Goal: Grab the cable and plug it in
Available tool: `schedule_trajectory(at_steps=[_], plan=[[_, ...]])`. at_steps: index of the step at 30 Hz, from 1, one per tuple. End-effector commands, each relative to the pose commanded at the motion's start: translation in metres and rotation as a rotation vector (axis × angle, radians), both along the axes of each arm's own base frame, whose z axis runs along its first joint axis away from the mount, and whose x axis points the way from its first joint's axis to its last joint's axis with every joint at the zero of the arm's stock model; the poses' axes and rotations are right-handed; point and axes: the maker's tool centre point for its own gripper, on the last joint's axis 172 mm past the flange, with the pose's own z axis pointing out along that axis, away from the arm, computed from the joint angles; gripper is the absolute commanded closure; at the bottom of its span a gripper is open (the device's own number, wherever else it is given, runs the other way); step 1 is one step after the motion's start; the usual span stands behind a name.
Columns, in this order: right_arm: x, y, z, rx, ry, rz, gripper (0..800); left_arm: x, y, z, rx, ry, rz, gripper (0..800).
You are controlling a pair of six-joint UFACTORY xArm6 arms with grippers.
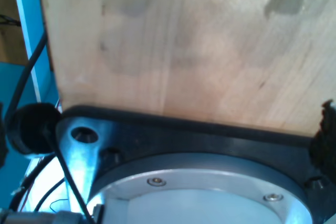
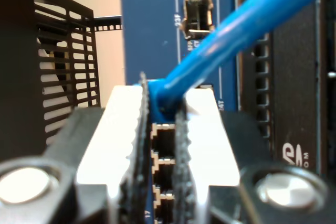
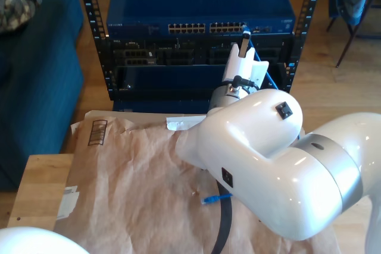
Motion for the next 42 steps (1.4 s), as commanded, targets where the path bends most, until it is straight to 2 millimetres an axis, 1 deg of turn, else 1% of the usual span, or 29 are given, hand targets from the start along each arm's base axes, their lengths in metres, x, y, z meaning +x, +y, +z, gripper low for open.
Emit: schedule_trajectory(at_steps=[17,27,30,37,39,41,42], plan=[[0.008,0.004,0.003,0.011,-0.022,0.000,799,0.000,0.000,0.000,0.000,0.000,-0.002,0],[0.011,0.005,-0.003,0.014,-0.012,0.003,800,0.000,0.000,0.000,0.000,-0.001,-0.001,0],[0.014,0.006,0.003,0.023,-0.020,0.005,800,0.000,0.001,0.000,0.005,0.000,0.000,1],[0.018,0.009,0.004,0.031,-0.027,0.009,799,0.000,0.001,0.000,0.003,0.000,-0.002,0],[0.018,0.009,0.004,0.031,-0.026,0.010,780,0.000,0.000,0.000,0.000,0.000,0.000,0],[0.018,0.009,0.005,0.032,-0.028,0.010,736,0.000,0.000,0.000,0.000,-0.001,-0.001,0],[0.018,0.009,0.006,0.032,-0.029,0.011,675,0.000,0.001,0.000,0.003,0.000,-0.002,0]])
